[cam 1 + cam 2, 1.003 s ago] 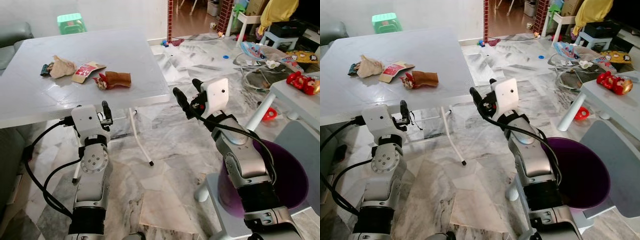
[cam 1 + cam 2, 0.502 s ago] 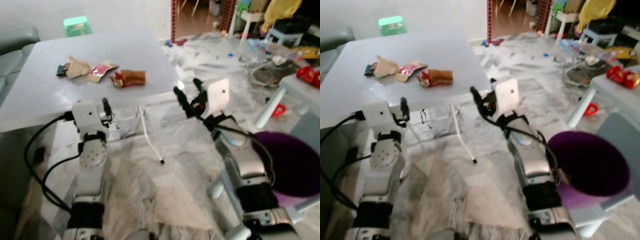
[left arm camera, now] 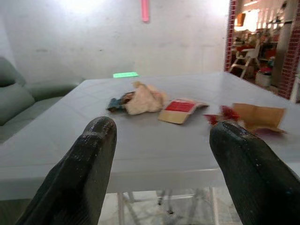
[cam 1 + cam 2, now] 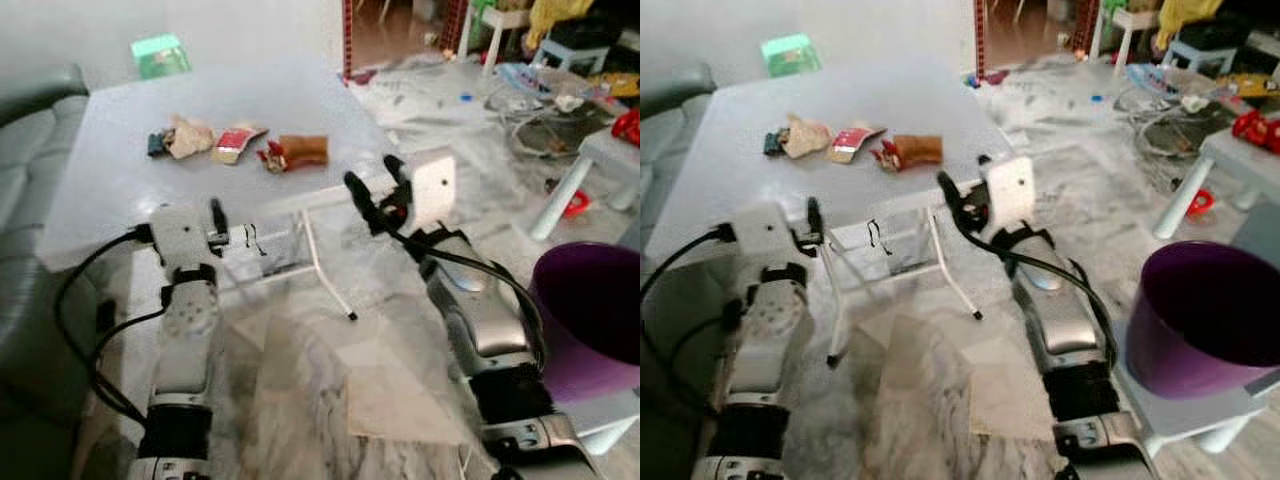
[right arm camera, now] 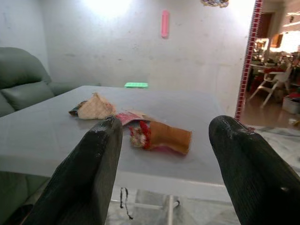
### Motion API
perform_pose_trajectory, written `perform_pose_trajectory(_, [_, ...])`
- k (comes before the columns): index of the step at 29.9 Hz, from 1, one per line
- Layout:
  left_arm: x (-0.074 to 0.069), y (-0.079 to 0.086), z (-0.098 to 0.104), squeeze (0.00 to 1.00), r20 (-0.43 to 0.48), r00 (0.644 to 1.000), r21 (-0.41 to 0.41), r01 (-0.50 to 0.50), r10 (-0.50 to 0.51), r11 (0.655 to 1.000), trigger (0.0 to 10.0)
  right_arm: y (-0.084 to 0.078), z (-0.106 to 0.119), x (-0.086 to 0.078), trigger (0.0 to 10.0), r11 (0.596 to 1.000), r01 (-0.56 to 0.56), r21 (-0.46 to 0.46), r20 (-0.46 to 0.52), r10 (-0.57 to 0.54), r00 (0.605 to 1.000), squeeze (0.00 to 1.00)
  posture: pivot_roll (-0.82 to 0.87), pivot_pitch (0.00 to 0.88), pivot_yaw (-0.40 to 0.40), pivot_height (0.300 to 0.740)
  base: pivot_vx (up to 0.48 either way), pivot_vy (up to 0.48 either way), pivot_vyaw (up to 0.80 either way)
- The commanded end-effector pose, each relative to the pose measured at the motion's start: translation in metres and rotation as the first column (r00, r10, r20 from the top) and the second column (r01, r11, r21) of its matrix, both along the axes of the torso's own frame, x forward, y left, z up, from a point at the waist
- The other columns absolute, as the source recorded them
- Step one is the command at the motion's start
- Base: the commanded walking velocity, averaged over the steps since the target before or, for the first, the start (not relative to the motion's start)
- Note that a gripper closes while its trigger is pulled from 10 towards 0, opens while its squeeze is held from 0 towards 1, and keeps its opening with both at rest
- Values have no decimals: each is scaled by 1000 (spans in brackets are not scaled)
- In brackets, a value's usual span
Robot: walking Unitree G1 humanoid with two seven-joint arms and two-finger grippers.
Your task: Picking trash to rubbish bin
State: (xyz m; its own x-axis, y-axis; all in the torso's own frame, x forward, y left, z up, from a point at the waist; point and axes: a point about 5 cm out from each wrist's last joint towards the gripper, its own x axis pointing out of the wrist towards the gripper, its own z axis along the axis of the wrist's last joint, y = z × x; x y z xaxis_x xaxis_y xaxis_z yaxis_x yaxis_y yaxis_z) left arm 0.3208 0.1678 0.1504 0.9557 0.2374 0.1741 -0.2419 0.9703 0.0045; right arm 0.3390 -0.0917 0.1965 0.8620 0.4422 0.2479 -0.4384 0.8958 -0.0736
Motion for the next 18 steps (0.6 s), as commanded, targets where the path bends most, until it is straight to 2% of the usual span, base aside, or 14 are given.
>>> perform_pose_trajectory(1, [1,1,6,0,22,1000,24,-14,13,1000,10000,6,6,0,10000,1000,-19,-1,25,19,1000,0,-19,31,47,740,0,0,0])
perform_pose_trajectory(2, [1,1,6,0,23,1000,24,-13,13,1000,10000,6,6,-1,10000,1000,-20,-1,25,20,999,0,-19,31,47,740,0,0,0])
perform_pose_trajectory(14, [3,-4,8,0,23,1000,37,14,-14,999,10000,8,5,-2,10000,1000,-24,-9,30,24,999,0,-19,36,52,740,0,0,800])
perform_pose_trajectory(17, [2,-6,11,0,39,998,25,48,-49,999,10000,7,5,-2,10000,1000,-19,-3,30,19,999,0,-19,37,53,740,0,0,800])
perform_pose_trajectory(18, [2,-6,12,0,46,997,24,58,-59,998,10000,7,5,-2,10000,1000,-19,5,29,19,999,0,-19,38,53,740,0,0,0])
